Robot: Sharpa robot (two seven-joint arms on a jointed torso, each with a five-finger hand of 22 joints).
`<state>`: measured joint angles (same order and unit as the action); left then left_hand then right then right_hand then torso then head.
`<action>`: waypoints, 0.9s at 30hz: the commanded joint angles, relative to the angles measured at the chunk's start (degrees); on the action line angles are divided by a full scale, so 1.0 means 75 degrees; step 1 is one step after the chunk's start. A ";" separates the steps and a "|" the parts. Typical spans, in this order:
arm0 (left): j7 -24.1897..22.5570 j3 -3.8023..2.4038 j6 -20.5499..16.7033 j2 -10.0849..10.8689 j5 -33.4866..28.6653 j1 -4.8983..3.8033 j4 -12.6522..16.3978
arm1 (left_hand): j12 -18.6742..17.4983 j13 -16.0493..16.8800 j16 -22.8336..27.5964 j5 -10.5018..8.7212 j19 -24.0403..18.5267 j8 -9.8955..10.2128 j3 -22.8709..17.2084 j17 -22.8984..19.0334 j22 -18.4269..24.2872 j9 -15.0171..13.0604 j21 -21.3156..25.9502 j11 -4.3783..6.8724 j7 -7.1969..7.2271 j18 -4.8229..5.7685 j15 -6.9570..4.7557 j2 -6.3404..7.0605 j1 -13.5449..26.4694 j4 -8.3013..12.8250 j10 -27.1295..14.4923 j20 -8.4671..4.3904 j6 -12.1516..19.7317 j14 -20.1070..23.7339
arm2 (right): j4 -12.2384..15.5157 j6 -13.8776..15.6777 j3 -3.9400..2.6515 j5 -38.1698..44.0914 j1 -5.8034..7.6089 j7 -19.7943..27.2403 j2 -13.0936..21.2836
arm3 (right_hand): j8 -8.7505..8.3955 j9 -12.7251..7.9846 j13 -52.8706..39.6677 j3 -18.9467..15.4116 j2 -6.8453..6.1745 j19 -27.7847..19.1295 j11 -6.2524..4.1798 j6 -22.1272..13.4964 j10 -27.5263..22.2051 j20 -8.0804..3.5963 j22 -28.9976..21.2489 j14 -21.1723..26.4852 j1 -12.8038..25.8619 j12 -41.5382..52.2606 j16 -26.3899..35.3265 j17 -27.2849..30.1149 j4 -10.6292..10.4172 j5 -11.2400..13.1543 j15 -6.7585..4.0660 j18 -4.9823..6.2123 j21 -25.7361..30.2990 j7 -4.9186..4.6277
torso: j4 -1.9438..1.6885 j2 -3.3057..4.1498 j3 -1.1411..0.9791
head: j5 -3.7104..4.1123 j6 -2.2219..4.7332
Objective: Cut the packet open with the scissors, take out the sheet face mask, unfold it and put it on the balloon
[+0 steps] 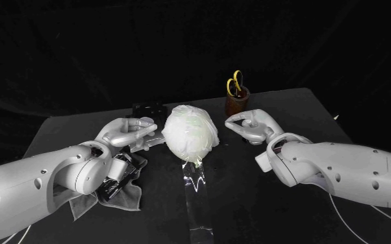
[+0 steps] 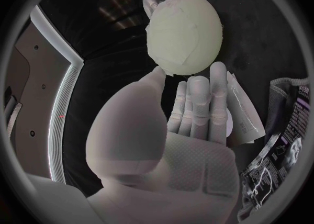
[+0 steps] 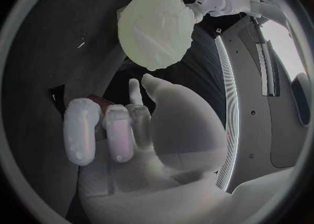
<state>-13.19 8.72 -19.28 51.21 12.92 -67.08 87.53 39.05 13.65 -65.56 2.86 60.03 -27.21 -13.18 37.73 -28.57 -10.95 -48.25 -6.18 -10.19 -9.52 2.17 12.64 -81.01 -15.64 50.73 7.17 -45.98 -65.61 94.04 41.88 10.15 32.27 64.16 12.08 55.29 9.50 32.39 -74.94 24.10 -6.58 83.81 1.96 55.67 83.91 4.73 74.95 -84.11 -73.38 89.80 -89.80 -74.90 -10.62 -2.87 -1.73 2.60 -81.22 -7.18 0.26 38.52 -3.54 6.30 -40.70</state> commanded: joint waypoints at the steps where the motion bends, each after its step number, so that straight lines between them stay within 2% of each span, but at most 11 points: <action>1: 0.0292 -0.0005 -0.0064 -0.0037 0.0531 0.0012 -0.0011 | -0.0020 -0.0016 0.0009 -0.0019 0.0084 -0.0037 0.0095 0.0049 0.0020 0.0001 0.0057 0.0024 0.0040 -0.0142 -0.0032 0.0059 -0.0005 -0.0017 0.0113 0.0003 -0.0058 -0.0032 | -0.0048 -0.0735 -0.0005 -0.0438 0.0011 -0.0175 -0.0078 | -0.0052 -0.0022 -0.2008 -0.0074 -0.0036 0.0215 0.0062 0.0042 0.0811 0.0013 0.1653 -0.0785 0.0112 0.0027 -0.0026 -0.2013 -0.0030 0.0012 0.0061 -0.0086 -0.0066 -0.0001 | 0.0000 0.0001 0.0000 | 0.0029 -0.0038; 4: 0.0354 -0.0005 -0.0042 -0.0073 0.0656 0.0025 -0.0035 | 0.0000 -0.0021 -0.0064 -0.0018 0.0120 -0.0054 0.0173 0.0162 0.0029 0.0000 0.0061 0.0046 0.0055 -0.0144 -0.0047 0.0063 -0.0012 -0.0038 0.0183 -0.0012 -0.0078 -0.0111 | -0.0085 -0.0909 -0.0005 -0.0501 0.0016 -0.0231 -0.0144 | -0.0099 -0.0058 -0.2008 -0.0190 -0.0078 0.0239 0.0079 0.0030 0.0811 0.0022 0.1669 -0.0785 0.0207 0.0027 -0.0026 -0.2013 -0.0107 0.0013 0.0075 -0.0095 -0.0109 -0.0018 | -0.0002 0.0000 0.0000 | 0.0027 -0.0048; 8: 0.0402 -0.0005 0.0003 -0.0119 0.0767 0.0041 -0.0050 | 0.0278 0.0073 -0.0598 -0.0017 0.0316 -0.0103 0.0397 0.0996 0.0003 -0.0001 -0.0028 0.0157 0.0142 -0.0148 -0.0142 0.0022 -0.0083 -0.0075 0.0626 -0.0095 -0.0143 -0.0650 | -0.0124 -0.1132 -0.0005 -0.0583 0.0020 -0.0311 -0.0212 | -0.0154 -0.0099 -0.2008 -0.0328 -0.0137 0.0246 0.0098 0.0012 0.0811 0.0035 0.1675 -0.0785 0.0281 0.0027 -0.0026 -0.2013 -0.0177 0.0015 0.0092 -0.0098 -0.0124 -0.0038 | -0.0005 -0.0002 0.0001 | 0.0021 -0.0066; 9: 0.0419 -0.0005 0.0039 -0.0135 0.0810 0.0050 -0.0051 | 0.0456 0.0156 -0.0844 -0.0017 0.0403 -0.0111 0.0517 0.1376 -0.0027 0.0006 -0.0095 0.0202 0.0173 -0.0148 -0.0182 0.0002 -0.0123 -0.0082 0.0789 -0.0141 -0.0151 -0.0874 | -0.0141 -0.1237 -0.0005 -0.0611 0.0021 -0.0351 -0.0236 | -0.0181 -0.0119 -0.2008 -0.0381 -0.0136 0.0249 0.0105 0.0003 0.0811 0.0042 0.1678 -0.0785 0.0300 0.0027 -0.0026 -0.2013 -0.0212 0.0014 0.0101 -0.0100 -0.0131 -0.0049 | -0.0002 -0.0001 0.0004 | 0.0006 -0.0079; 11: 0.0425 -0.0006 0.0071 -0.0149 0.0850 0.0057 -0.0052 | 0.0545 0.0200 -0.0953 -0.0017 0.0433 -0.0114 0.0550 0.1561 -0.0041 0.0008 -0.0123 0.0217 0.0186 -0.0146 -0.0200 -0.0026 -0.0150 -0.0082 0.0862 -0.0156 -0.0156 -0.0973 | -0.0160 -0.1353 -0.0006 -0.0648 0.0022 -0.0391 -0.0258 | -0.0199 -0.0134 -0.2008 -0.0427 -0.0136 0.0256 0.0113 0.0002 0.0811 0.0048 0.1683 -0.0785 0.0314 0.0027 -0.0026 -0.2013 -0.0240 0.0015 0.0107 -0.0103 -0.0146 -0.0054 | 0.0003 -0.0002 0.0004 | -0.0051 -0.0095; 12: 0.0421 -0.0006 0.0088 -0.0154 0.0862 0.0060 -0.0051 | 0.0762 0.0314 -0.1241 -0.0019 0.0514 -0.0121 0.0644 0.2059 -0.0087 0.0013 -0.0211 0.0262 0.0213 -0.0146 -0.0236 -0.0038 -0.0190 -0.0080 0.0997 -0.0194 -0.0169 -0.1237 | -0.0168 -0.1397 -0.0006 -0.0660 0.0022 -0.0403 -0.0266 | -0.0199 -0.0134 -0.2008 -0.0427 -0.0136 0.0256 0.0113 0.0002 0.0811 0.0048 0.1683 -0.0785 0.0314 0.0027 -0.0026 -0.2013 -0.0240 0.0015 0.0107 -0.0103 -0.0146 -0.0054 | 0.0002 -0.0007 0.0002 | -0.0069 -0.0103; 13: 0.0414 -0.0006 0.0109 -0.0159 0.0875 0.0062 -0.0048 | 0.0934 0.0414 -0.1375 -0.0018 0.0557 -0.0122 0.0727 0.2258 -0.0126 0.0021 -0.0279 0.0283 0.0234 -0.0141 -0.0262 -0.0069 -0.0232 -0.0085 0.1030 -0.0223 -0.0172 -0.1340 | -0.0178 -0.1449 -0.0006 -0.0670 0.0022 -0.0412 -0.0274 | -0.0212 -0.0145 -0.2008 -0.0460 -0.0128 0.0256 0.0117 0.0003 0.0811 0.0053 0.1683 -0.0785 0.0323 0.0027 -0.0026 -0.2013 -0.0265 0.0015 0.0112 -0.0103 -0.0147 -0.0057 | 0.0003 -0.0006 0.0001 | -0.0092 -0.0105; 20: 0.0349 -0.0007 0.0220 -0.0182 0.0909 0.0071 -0.0023 | 0.1983 0.1077 -0.1827 -0.0020 0.0596 -0.0116 0.1237 0.3009 -0.0361 0.0072 -0.0596 0.0372 0.0316 -0.0126 -0.0345 -0.0305 -0.0397 -0.0106 0.1016 -0.0308 -0.0225 -0.1653 | -0.0250 -0.1533 -0.0006 -0.0661 0.0023 -0.0392 -0.0291 | -0.0253 -0.0184 -0.2008 -0.0576 -0.0068 0.0272 0.0127 0.0026 0.0811 0.0068 0.1693 -0.0785 0.0347 0.0027 -0.0026 -0.2013 -0.0371 0.0015 0.0124 -0.0110 -0.0182 -0.0063 | 0.0003 -0.0010 0.0004 | -0.0108 -0.0135; 23: 0.0330 -0.0007 0.0272 -0.0188 0.0914 0.0072 -0.0015 | 0.2151 0.1192 -0.1911 -0.0018 0.0661 -0.0105 0.1348 0.3163 -0.0554 0.0086 -0.0755 0.0384 0.0316 -0.0100 -0.0350 -0.0350 -0.0427 -0.0107 0.0987 -0.0317 -0.0238 -0.1722 | -0.0274 -0.1517 -0.0006 -0.0708 0.0023 -0.0378 -0.0284 | -0.0264 -0.0196 -0.2008 -0.0614 -0.0050 0.0280 0.0128 0.0036 0.0811 0.0072 0.1698 -0.0785 0.0351 0.0027 -0.0026 -0.2013 -0.0405 0.0015 0.0127 -0.0114 -0.0200 -0.0063 | 0.0004 -0.0007 0.0003 | -0.0106 -0.0145; 27: 0.0299 -0.0007 0.0336 -0.0203 0.0916 0.0074 -0.0008 | 0.2453 0.1394 -0.2060 -0.0017 0.0780 -0.0086 0.1534 0.3446 -0.0901 0.0111 -0.1040 0.0405 0.0343 -0.0053 -0.0374 -0.0449 -0.0476 -0.0107 0.1005 -0.0336 -0.0290 -0.1856 | -0.0290 -0.1512 -0.0006 -0.0798 0.0023 -0.0356 -0.0290 | -0.0269 -0.0201 -0.2008 -0.0630 -0.0037 0.0285 0.0129 0.0040 0.0811 0.0073 0.1701 -0.0785 0.0351 0.0027 -0.0026 -0.2013 -0.0421 0.0014 0.0128 -0.0116 -0.0209 -0.0063 | 0.0009 -0.0005 0.0002 | -0.0031 -0.0158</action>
<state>-10.34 8.72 -18.48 49.86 19.21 -66.52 87.26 57.29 24.01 -80.82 2.86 65.64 -27.93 -1.81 63.43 -35.20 -10.17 -55.92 -3.44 -7.77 -10.19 -0.61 9.67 -84.49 -16.44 58.35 4.62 -47.99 -79.26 91.87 32.17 10.14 27.06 64.32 9.20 53.19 7.67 30.96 -74.95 19.75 -7.08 84.00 2.54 55.91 84.09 4.96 74.94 -83.92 -71.01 89.79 -89.74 -74.95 -13.69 -2.87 -1.11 2.55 -82.55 -7.36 0.30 38.46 -3.52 5.73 -41.82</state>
